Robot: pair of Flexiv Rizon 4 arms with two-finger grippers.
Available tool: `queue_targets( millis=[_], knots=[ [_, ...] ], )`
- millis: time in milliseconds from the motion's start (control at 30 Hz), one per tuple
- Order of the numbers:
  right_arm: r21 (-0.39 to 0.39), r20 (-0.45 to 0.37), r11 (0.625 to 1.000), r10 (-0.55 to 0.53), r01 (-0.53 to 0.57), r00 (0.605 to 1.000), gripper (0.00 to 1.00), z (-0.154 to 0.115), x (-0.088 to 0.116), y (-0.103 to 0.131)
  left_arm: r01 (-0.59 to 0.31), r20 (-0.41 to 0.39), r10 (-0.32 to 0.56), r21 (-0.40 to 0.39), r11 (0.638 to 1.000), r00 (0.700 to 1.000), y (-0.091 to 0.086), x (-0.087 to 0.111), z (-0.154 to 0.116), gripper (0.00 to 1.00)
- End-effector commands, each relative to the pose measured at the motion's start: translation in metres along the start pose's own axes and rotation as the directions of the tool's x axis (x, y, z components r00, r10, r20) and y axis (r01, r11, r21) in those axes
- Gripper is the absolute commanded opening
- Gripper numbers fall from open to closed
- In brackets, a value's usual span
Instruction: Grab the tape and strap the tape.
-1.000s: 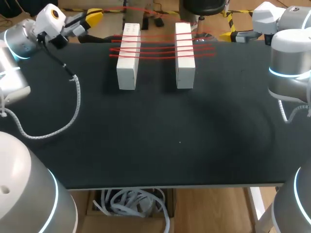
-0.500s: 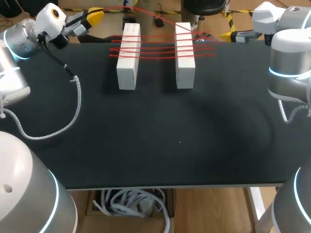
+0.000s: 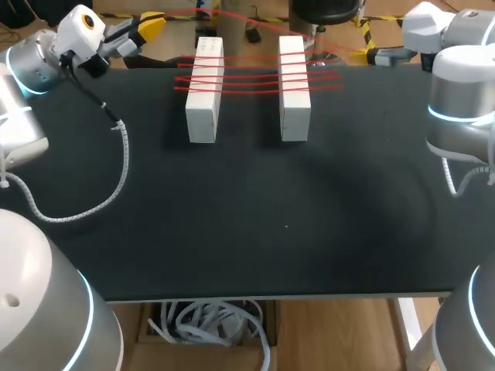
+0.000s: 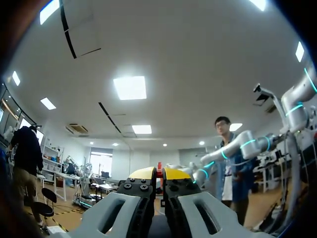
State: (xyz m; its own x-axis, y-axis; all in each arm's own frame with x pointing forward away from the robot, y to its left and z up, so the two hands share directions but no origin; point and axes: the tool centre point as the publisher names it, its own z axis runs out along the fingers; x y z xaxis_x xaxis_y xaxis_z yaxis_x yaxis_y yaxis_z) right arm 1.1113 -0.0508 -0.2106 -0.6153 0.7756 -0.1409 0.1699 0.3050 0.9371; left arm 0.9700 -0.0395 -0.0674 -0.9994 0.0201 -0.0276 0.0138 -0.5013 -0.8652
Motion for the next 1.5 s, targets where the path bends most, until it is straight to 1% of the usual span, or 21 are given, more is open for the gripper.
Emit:
queue_targets(
  millis=[33,100,133,267,433,500,533,567,800,900,967,1033,1067,1100,1133,1500],
  knots=[
    [-0.081,0.076,0.997,0.026,-0.019,0.997,1.00,-0.025,0.031,-0.009,0.000,-0.004,0.000,0.002,1.000,1.000,0.000,-0.001,-0.001,0.00],
    [-0.103,0.117,0.993,0.063,-0.051,0.991,1.00,-0.037,0.042,-0.012,0.000,-0.004,0.000,0.002,1.000,1.000,0.000,-0.001,-0.001,0.00],
    [-0.100,0.141,0.993,0.074,-0.060,0.987,1.00,-0.042,0.048,-0.014,0.000,-0.004,0.000,0.002,1.000,1.000,0.000,-0.001,-0.001,0.00],
    [-0.155,0.235,0.977,0.182,-0.148,0.955,1.00,-0.062,0.066,-0.020,0.000,-0.004,0.000,0.002,1.000,1.000,0.000,-0.001,-0.001,0.00],
    [-0.183,0.276,0.963,0.243,-0.197,0.930,1.00,-0.074,0.097,-0.024,0.000,-0.004,0.000,0.002,1.000,1.000,0.000,-0.001,-0.001,0.00],
    [-0.183,0.292,0.958,0.268,-0.221,0.918,1.00,-0.076,0.112,-0.025,0.000,-0.004,0.000,0.002,1.000,1.000,0.000,-0.001,-0.001,0.00],
    [-0.171,0.304,0.962,0.256,-0.212,0.918,1.00,-0.076,0.118,-0.025,0.000,-0.004,0.000,0.002,1.000,1.000,0.000,-0.001,-0.001,0.00],
    [-0.169,0.309,0.965,0.245,-0.201,0.919,1.00,-0.076,0.124,-0.023,0.000,-0.004,0.000,0.002,1.000,1.000,0.000,-0.001,-0.001,0.00],
    [-0.217,0.332,0.950,0.288,-0.224,0.898,1.00,-0.080,0.169,-0.012,0.000,-0.004,0.000,0.002,1.000,1.000,0.000,-0.001,-0.001,0.00],
    [-0.245,0.334,0.931,0.343,-0.270,0.878,1.00,-0.080,0.187,-0.012,0.000,-0.004,0.000,0.002,1.000,1.000,0.000,-0.001,-0.001,0.00],
    [-0.275,0.339,0.907,0.402,-0.319,0.850,1.00,-0.080,0.197,-0.013,0.000,-0.004,0.000,0.002,1.000,1.000,0.000,-0.001,-0.001,0.00],
    [-0.290,0.347,0.892,0.435,-0.346,0.831,1.00,-0.080,0.209,-0.012,0.000,-0.004,0.000,0.002,1.000,1.000,0.000,-0.001,-0.001,0.00],
    [-0.297,0.333,0.885,0.448,-0.359,0.830,1.00,-0.079,0.214,-0.011,0.000,-0.004,0.000,0.002,1.000,1.000,0.000,-0.001,-0.001,0.00],
    [-0.271,0.314,0.897,0.426,-0.350,0.848,1.00,-0.078,0.218,-0.009,0.000,-0.004,0.000,0.002,1.000,1.000,0.000,-0.001,-0.001,0.00],
    [-0.231,0.291,0.923,0.368,-0.308,0.883,1.00,-0.076,0.222,-0.005,0.000,-0.004,0.000,0.002,1.000,1.000,0.000,-0.001,-0.001,0.00],
    [-0.231,0.291,0.923,0.368,-0.308,0.883,1.00,-0.076,0.222,-0.005,0.000,-0.004,0.000,0.002,1.000,1.000,0.000,-0.001,-0.001,0.00]
  ],
)
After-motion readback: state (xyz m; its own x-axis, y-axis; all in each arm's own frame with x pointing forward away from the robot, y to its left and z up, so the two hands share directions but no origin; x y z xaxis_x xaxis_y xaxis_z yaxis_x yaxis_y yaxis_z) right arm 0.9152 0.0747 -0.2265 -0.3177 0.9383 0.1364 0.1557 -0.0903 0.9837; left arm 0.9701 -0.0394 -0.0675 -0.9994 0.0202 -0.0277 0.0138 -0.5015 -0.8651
